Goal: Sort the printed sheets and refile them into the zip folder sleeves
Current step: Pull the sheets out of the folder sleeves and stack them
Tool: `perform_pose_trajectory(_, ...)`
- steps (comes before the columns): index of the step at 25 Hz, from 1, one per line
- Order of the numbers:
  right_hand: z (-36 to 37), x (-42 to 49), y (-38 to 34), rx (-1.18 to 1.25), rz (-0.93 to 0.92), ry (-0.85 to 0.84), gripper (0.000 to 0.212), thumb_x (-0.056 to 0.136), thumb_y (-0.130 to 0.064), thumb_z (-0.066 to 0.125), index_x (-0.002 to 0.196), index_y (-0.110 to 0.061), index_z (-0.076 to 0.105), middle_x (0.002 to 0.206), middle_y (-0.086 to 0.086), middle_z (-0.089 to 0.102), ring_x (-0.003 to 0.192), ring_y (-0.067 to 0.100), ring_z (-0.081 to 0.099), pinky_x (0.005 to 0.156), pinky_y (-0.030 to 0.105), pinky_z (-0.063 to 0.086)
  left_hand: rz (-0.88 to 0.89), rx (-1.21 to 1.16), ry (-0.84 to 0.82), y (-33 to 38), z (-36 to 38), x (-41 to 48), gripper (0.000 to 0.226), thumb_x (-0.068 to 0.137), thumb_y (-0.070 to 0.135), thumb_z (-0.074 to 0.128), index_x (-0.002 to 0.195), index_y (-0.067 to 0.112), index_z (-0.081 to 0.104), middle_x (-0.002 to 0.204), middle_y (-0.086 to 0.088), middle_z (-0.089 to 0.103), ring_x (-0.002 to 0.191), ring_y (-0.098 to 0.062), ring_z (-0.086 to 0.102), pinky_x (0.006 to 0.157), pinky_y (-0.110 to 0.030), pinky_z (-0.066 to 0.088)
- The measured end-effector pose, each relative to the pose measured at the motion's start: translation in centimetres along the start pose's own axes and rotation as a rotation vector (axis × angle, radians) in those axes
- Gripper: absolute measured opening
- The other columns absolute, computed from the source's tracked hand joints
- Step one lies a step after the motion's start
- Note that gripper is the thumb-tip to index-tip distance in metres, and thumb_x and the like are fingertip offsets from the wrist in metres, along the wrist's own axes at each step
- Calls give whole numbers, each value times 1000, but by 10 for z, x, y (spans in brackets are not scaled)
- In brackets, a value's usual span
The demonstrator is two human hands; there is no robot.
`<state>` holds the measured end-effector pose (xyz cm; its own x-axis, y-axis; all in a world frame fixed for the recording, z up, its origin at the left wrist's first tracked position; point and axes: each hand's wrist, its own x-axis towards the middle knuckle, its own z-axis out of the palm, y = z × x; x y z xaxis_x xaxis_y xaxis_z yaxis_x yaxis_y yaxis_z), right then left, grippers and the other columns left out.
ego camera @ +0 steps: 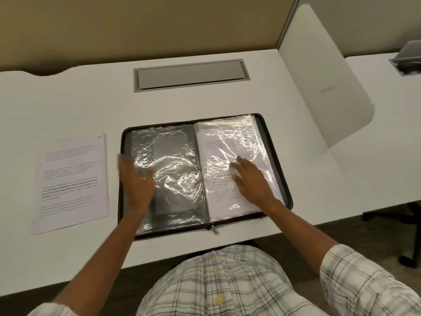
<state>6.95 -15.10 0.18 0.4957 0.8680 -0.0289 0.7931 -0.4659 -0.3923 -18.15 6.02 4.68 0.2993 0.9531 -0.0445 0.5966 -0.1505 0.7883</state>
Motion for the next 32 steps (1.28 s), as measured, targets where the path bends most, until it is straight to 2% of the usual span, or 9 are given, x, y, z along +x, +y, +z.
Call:
perform_pose_trajectory(2, -4, 7, 3, -7, 38, 34, 35, 100, -18, 59, 135, -13, 61, 154, 10, 49, 132, 31, 54, 105, 46, 49, 122, -42, -185, 40, 32, -10, 42, 103, 9, 61, 144, 9, 54, 152, -5, 44, 116, 15, 56, 91, -9, 51)
perform_pose_trajectory(3, -8, 13, 5, 3, 57, 45, 34, 99, -16, 60, 132, -13, 63, 153, 9, 50, 128, 31, 56, 102, 45, 50, 191, -23, -270, 56, 52, -11, 40, 104, 10, 58, 144, 9, 54, 148, -5, 49, 108, 17, 56, 87, -4, 47)
perform_pose_trajectory(6, -24, 44, 22, 37, 54, 30, 35, 99, -13, 59, 134, -13, 64, 153, 7, 51, 132, 29, 52, 107, 40, 46, 358, 100, -430, 85, 116, 8, 49, 107, 19, 53, 154, 11, 43, 159, -9, 44, 143, -17, 44, 120, -31, 35)
perform_pose_trajectory(10, -50, 100, 43, 82, -53, 29, 46, 99, -2, 58, 144, -7, 54, 154, 14, 48, 136, 32, 48, 114, 40, 40, 318, 276, -475, 90, 169, 46, 60, 110, 31, 45, 162, 6, 26, 170, -11, 22, 159, -26, 14, 129, -46, 15)
perform_pose_trajectory(15, -64, 168, 57, 22, -158, -9, 44, 100, -5, 58, 144, -8, 54, 153, 13, 50, 133, 32, 50, 104, 41, 46, 397, 423, -322, 86, 177, 58, 51, 102, 40, 62, 141, 7, 60, 152, -12, 54, 144, -30, 45, 121, -45, 29)
perform_pose_trajectory(20, -62, 225, 44, 149, -259, -209, 26, 100, -9, 53, 118, -11, 72, 113, 7, 74, 102, 27, 66, 88, 38, 52, 279, 279, -267, 89, 163, 73, 42, 84, 45, 82, 111, 14, 73, 131, 0, 65, 120, -18, 60, 95, -35, 52)
perform_pose_trajectory(23, -73, 259, 33, 106, -200, -461, 24, 99, -8, 54, 107, -17, 75, 106, -4, 74, 100, 18, 66, 81, 23, 43, 395, 242, -354, 80, 159, 90, 35, 82, 42, 85, 97, 15, 69, 146, -1, 56, 137, -19, 47, 102, -31, 42)
perform_pose_trajectory(27, -83, 285, 23, -165, -225, -718, 23, 93, -9, 63, 104, -25, 75, 97, -14, 67, 89, 10, 60, 84, 29, 45, 499, 234, -587, 81, 154, 126, 41, 79, 56, 82, 90, 20, 67, 145, -2, 58, 140, -21, 46, 119, -46, 33)
perform_pose_trajectory(32, -83, 293, 27, -52, -204, -876, 7, 94, -26, 72, 98, -22, 76, 79, -7, 70, 53, 4, 57, 65, 21, 46, 585, 298, -731, 100, 151, 157, 46, 72, 59, 87, 95, 32, 58, 107, 6, 60, 105, -16, 49, 90, -36, 41)
